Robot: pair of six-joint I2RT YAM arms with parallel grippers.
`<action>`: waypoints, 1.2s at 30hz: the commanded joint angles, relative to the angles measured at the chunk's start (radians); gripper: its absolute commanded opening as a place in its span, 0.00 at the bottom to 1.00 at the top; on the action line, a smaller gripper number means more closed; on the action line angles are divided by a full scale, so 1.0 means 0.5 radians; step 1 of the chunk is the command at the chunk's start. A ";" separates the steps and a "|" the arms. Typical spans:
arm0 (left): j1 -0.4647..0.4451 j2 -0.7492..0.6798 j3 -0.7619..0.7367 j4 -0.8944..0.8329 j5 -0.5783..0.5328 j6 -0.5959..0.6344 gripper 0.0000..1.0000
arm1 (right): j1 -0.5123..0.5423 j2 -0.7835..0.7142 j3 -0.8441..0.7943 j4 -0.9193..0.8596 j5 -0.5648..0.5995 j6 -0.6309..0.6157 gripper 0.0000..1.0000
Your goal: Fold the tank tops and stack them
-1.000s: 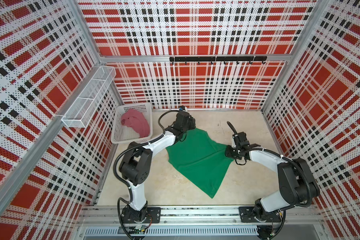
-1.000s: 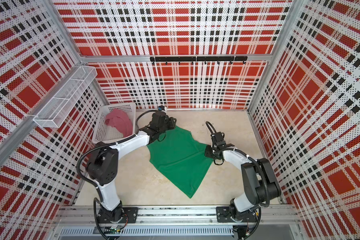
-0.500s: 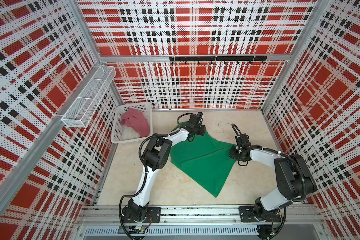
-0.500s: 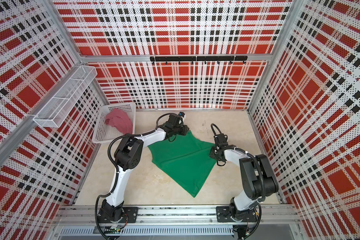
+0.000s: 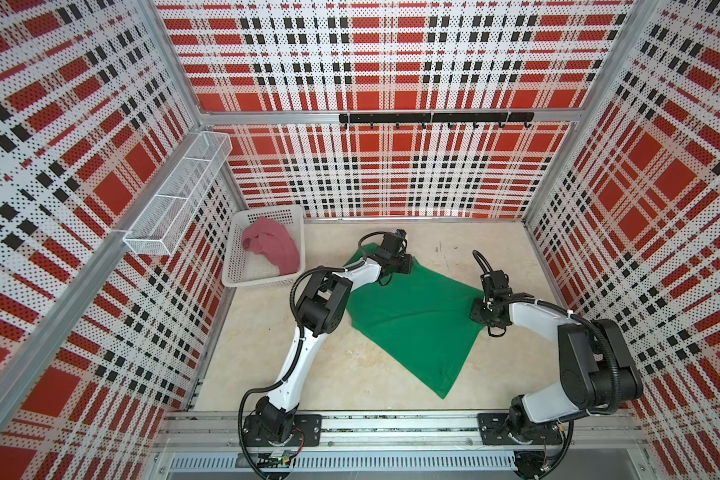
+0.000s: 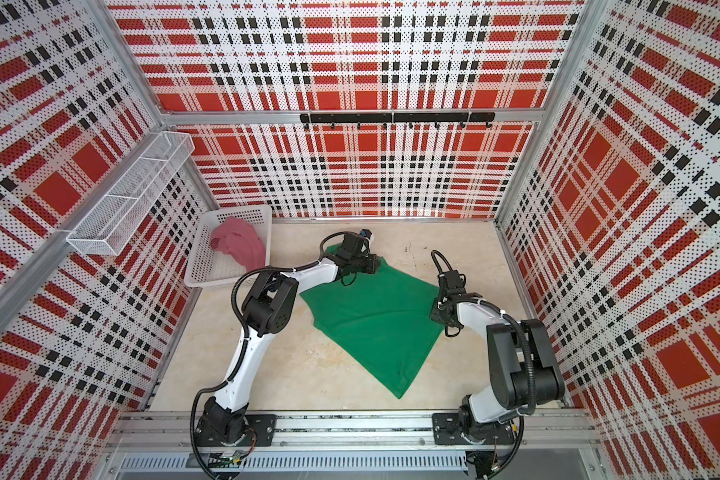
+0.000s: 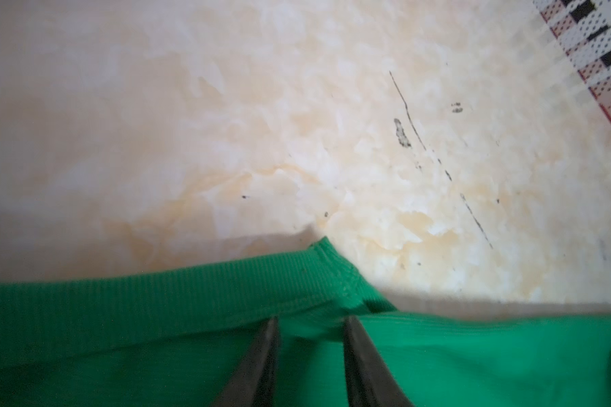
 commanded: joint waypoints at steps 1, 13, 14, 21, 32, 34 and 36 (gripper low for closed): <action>0.084 0.018 -0.130 0.106 -0.099 -0.234 0.35 | -0.026 0.020 0.093 -0.019 0.063 -0.140 0.18; 0.227 -0.376 -1.094 0.826 -0.275 -0.742 0.34 | -0.178 0.590 0.691 0.066 -0.054 -0.368 0.18; 0.228 -0.397 -1.109 0.835 -0.302 -0.756 0.34 | -0.176 0.614 0.764 0.046 -0.067 -0.378 0.18; 0.276 -0.334 -0.952 0.865 -0.314 -0.789 0.37 | -0.020 0.316 0.798 -0.084 -0.185 -0.291 0.23; 0.366 -0.253 -0.892 0.843 -0.298 -0.846 0.36 | 0.132 0.584 0.701 0.064 -0.251 -0.091 0.17; 0.377 -0.254 -0.932 0.875 -0.288 -0.872 0.35 | 0.130 0.677 0.759 0.033 -0.184 -0.096 0.15; 0.377 -0.250 -0.940 0.882 -0.294 -0.881 0.35 | 0.112 0.765 0.828 -0.007 -0.114 -0.115 0.14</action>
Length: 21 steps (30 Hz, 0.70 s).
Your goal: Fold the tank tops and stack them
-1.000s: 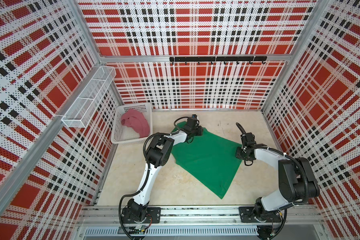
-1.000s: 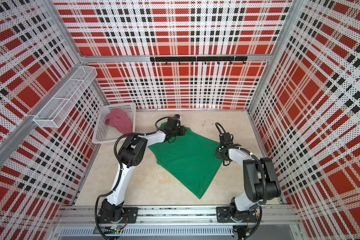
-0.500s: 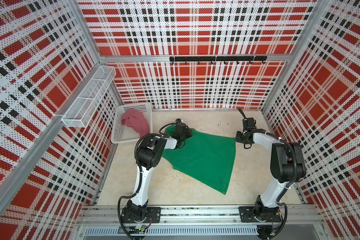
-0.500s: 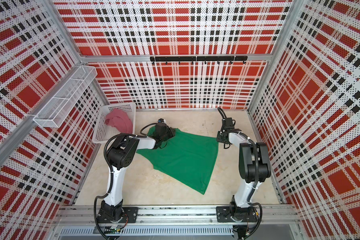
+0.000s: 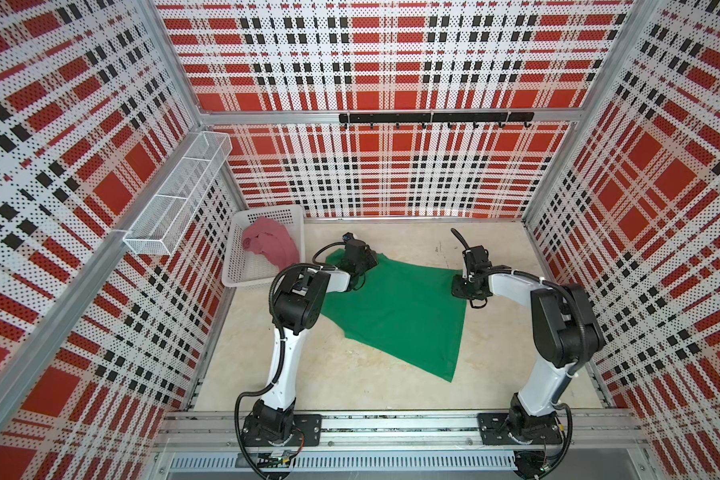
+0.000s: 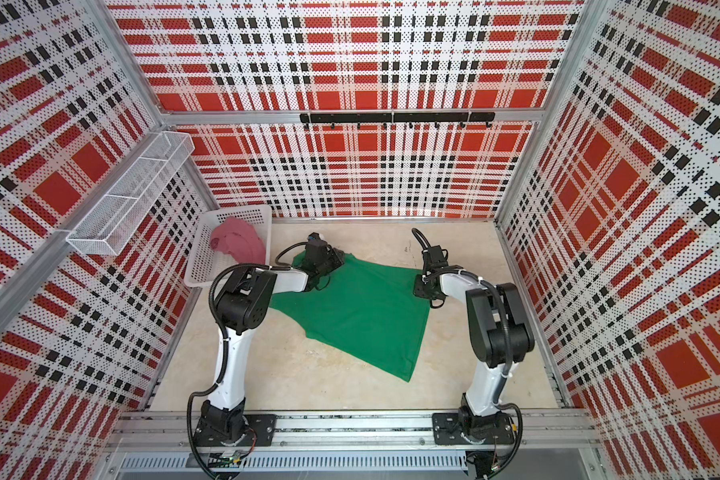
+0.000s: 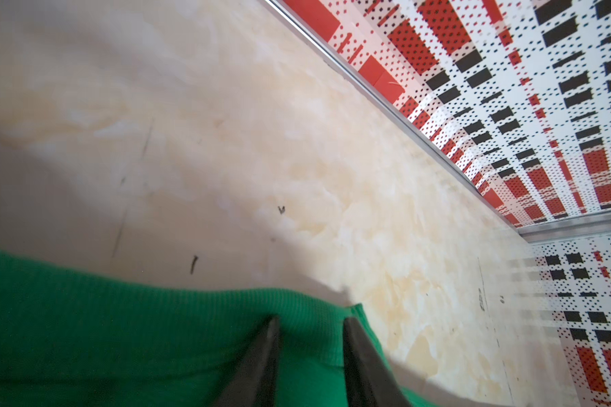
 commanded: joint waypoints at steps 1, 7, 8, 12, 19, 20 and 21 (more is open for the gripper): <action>0.028 0.045 -0.065 -0.071 -0.040 -0.042 0.35 | -0.040 0.142 0.126 -0.017 0.132 -0.001 0.13; 0.046 0.026 -0.053 -0.054 -0.082 -0.086 0.35 | -0.175 0.419 0.430 -0.071 0.136 -0.072 0.12; 0.046 0.026 -0.048 -0.046 -0.093 -0.098 0.35 | -0.190 0.461 0.482 -0.083 0.138 -0.081 0.12; 0.046 0.057 0.009 -0.019 -0.117 -0.172 0.35 | -0.258 0.665 0.768 -0.170 0.137 -0.159 0.12; 0.020 0.120 0.223 -0.022 -0.162 -0.122 0.38 | -0.291 0.663 1.031 -0.244 0.072 -0.306 0.19; 0.016 0.100 0.232 -0.022 -0.170 -0.086 0.41 | -0.291 0.605 1.008 -0.247 0.067 -0.312 0.23; 0.013 0.073 0.243 -0.024 -0.161 -0.038 0.44 | -0.291 0.527 0.964 -0.256 0.058 -0.318 0.27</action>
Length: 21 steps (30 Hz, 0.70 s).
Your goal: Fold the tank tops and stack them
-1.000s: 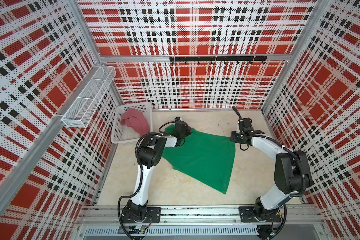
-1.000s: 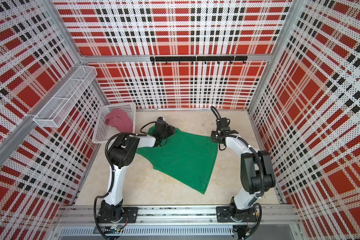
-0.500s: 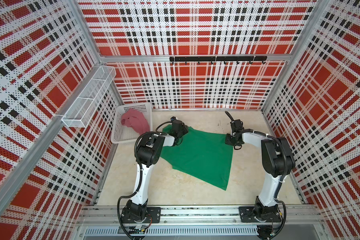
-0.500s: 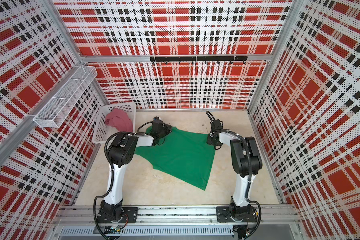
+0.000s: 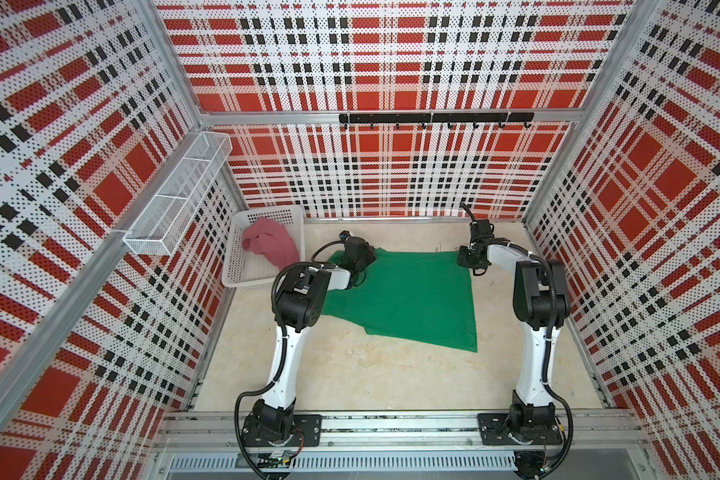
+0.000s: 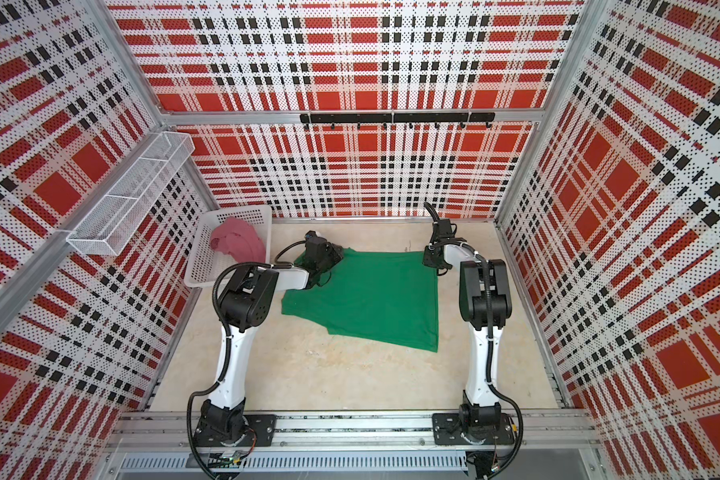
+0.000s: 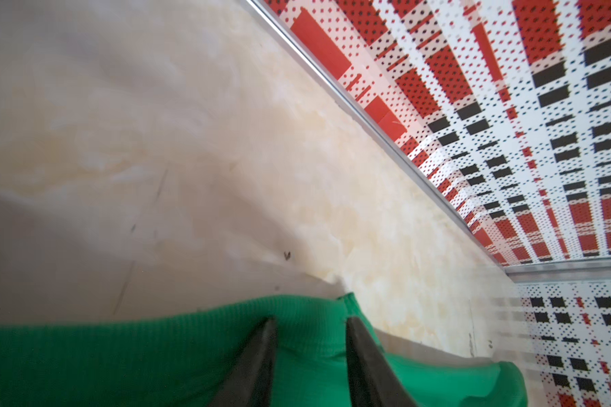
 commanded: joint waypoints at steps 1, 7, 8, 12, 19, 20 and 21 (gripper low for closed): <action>-0.006 -0.049 0.072 -0.036 -0.044 0.152 0.48 | -0.015 -0.252 -0.102 -0.113 -0.012 -0.076 0.30; -0.046 -0.376 -0.016 -0.156 -0.059 0.478 0.65 | 0.041 -0.921 -0.652 -0.191 -0.007 0.040 0.43; -0.060 -0.447 -0.063 -0.185 -0.084 0.525 0.66 | 0.063 -1.030 -0.740 -0.212 -0.002 0.075 0.44; -0.141 -0.896 -0.389 -0.390 -0.160 0.636 0.69 | 0.185 -1.484 -1.141 -0.392 0.017 0.224 0.50; -0.316 -1.713 -1.207 -0.781 -0.019 0.553 0.64 | 0.257 -2.100 -1.562 -0.781 -0.111 0.417 0.48; -0.334 -1.814 -1.310 -0.852 0.010 0.512 0.62 | 0.258 -2.155 -1.597 -0.828 -0.144 0.424 0.47; -0.349 -1.928 -1.406 -0.914 0.044 0.461 0.60 | 0.259 -2.199 -1.628 -0.876 -0.162 0.430 0.45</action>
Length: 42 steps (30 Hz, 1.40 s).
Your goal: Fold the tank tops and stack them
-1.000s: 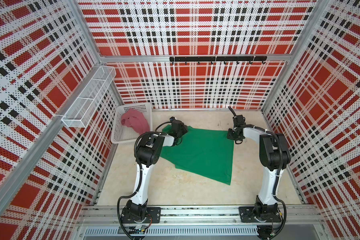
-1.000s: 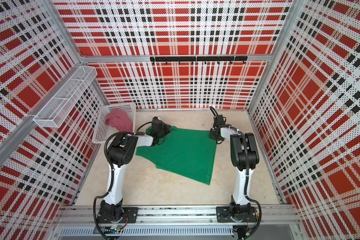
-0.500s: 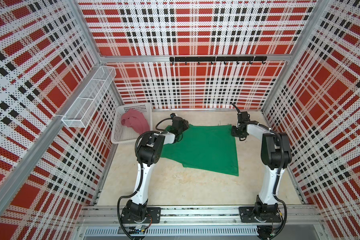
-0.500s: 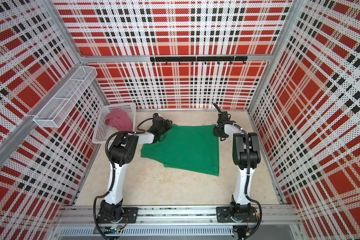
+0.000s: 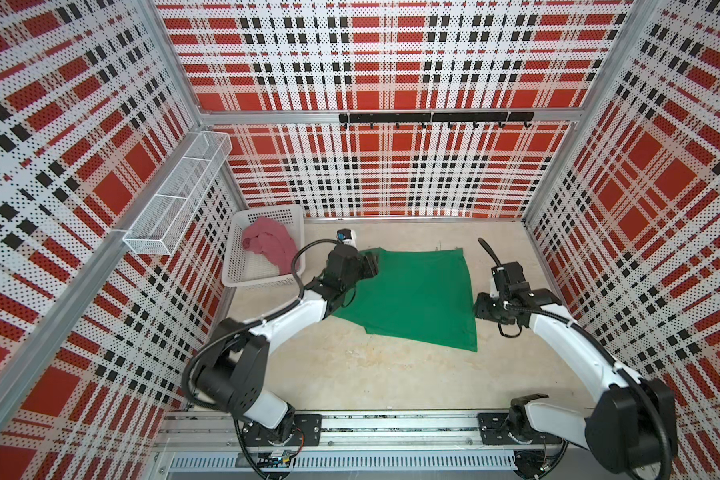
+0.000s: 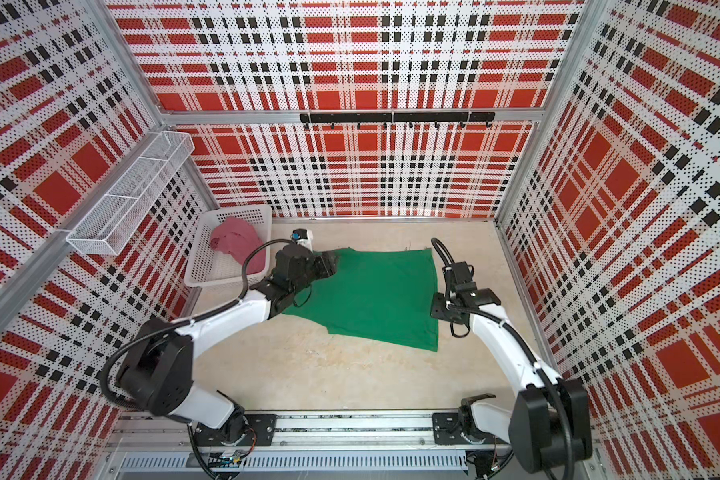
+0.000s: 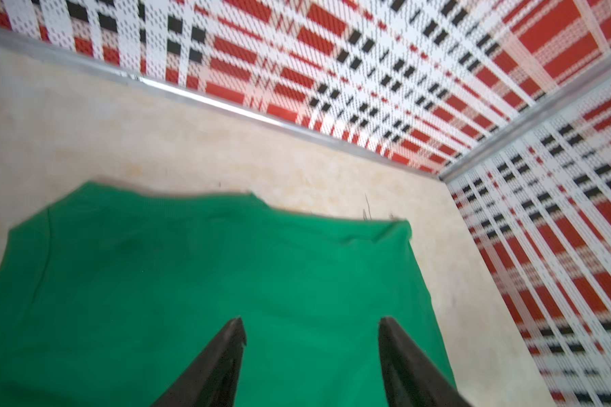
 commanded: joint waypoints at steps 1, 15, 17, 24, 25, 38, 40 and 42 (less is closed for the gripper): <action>-0.017 -0.242 -0.328 -0.374 0.132 -0.123 0.58 | 0.009 -0.144 -0.073 -0.251 -0.087 0.092 0.43; -0.177 -0.522 -0.980 0.031 0.341 -0.939 0.54 | 0.008 -0.112 -0.326 -0.052 -0.223 0.202 0.45; -0.182 -0.467 -0.973 0.040 0.347 -0.956 0.55 | 0.006 -0.108 -0.335 -0.024 -0.216 0.207 0.46; -0.211 -0.312 -1.014 0.184 0.364 -1.074 0.54 | 0.009 -0.123 -0.360 0.014 -0.210 0.223 0.45; -0.214 -0.294 -1.018 0.186 0.352 -1.082 0.54 | 0.008 -0.125 -0.360 0.016 -0.202 0.223 0.45; -0.245 -0.091 -1.055 0.426 0.323 -1.196 0.40 | 0.009 -0.103 -0.499 0.145 -0.249 0.286 0.46; -0.242 -0.073 -1.052 0.440 0.308 -1.202 0.36 | 0.017 -0.084 -0.519 0.192 -0.248 0.300 0.46; -0.236 -0.051 -1.046 0.455 0.309 -1.200 0.33 | 0.036 -0.065 -0.526 0.255 -0.248 0.322 0.46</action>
